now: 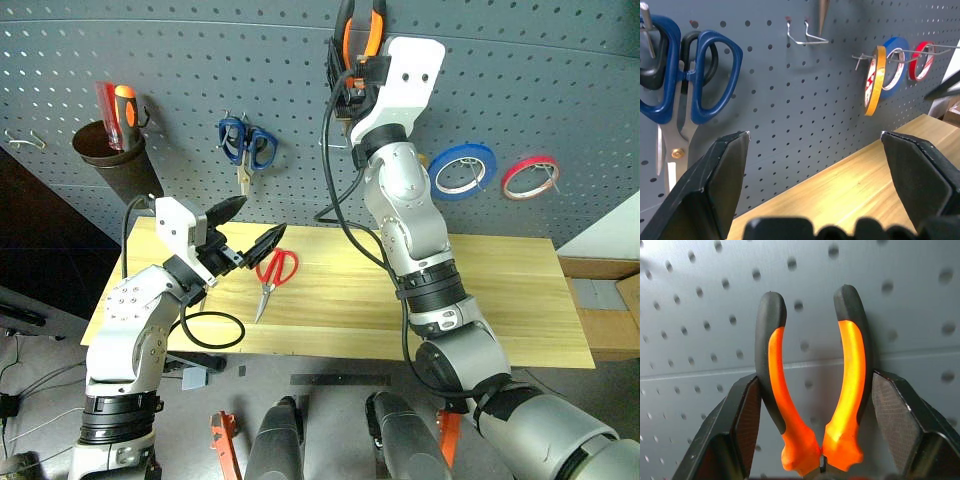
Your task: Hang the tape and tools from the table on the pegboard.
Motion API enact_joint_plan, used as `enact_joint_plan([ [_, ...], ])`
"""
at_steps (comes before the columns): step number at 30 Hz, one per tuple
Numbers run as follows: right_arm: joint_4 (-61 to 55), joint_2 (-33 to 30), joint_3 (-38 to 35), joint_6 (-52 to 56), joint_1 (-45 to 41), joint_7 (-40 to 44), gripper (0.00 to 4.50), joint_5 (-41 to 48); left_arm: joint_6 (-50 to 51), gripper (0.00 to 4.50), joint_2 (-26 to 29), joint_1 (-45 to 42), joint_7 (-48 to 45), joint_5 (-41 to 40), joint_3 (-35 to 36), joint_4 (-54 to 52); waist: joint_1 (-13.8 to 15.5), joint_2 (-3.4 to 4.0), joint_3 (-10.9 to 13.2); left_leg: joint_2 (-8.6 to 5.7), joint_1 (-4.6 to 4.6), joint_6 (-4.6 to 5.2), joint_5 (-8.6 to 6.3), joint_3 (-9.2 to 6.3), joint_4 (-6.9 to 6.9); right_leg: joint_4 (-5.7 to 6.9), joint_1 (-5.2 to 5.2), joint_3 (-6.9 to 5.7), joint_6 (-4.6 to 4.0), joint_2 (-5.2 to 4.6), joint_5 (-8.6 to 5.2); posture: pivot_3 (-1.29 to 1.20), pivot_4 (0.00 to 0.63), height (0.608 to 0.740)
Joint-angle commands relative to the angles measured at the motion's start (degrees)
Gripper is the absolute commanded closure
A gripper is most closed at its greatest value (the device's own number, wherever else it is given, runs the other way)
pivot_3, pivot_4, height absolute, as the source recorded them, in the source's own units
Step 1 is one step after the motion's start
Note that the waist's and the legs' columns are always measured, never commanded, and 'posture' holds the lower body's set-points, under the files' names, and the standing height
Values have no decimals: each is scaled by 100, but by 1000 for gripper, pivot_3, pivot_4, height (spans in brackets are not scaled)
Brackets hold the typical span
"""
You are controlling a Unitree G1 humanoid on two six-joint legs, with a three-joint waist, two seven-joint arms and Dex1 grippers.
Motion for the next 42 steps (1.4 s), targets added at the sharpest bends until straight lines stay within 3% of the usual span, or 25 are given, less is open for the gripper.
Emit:
enact_joint_plan([
  [1,219,349,55,-466,-234,-18,1701,-64,-104,0,-7,-76,-9,-14,16,-107,0,0,-1,0,0,0,0,0,0,0,0,0,0,0,0,-6,194,740],
  [25,1171,348,398,-871,-53,-448,1701,-612,109,0,61,-190,-15,-245,117,-145,54,-3,-25,0,0,-1,0,-2,17,11,2,0,0,1,0,6,186,740],
  [30,1104,365,455,-728,9,-522,85,-674,109,0,44,-201,-4,-234,96,-138,74,-3,-31,0,0,-1,0,-2,18,11,2,-1,0,1,0,1,185,740],
  [36,432,278,553,-435,56,-623,37,-835,88,0,-25,-191,46,-186,43,-94,90,-3,-32,-1,0,-1,0,-3,28,14,5,-1,-2,1,1,-12,187,740],
  [42,-956,84,316,271,18,-367,37,-499,81,0,-136,-170,166,-111,-4,-60,91,-3,-33,0,-1,0,0,-4,26,11,5,-2,-2,1,1,-33,193,740],
])
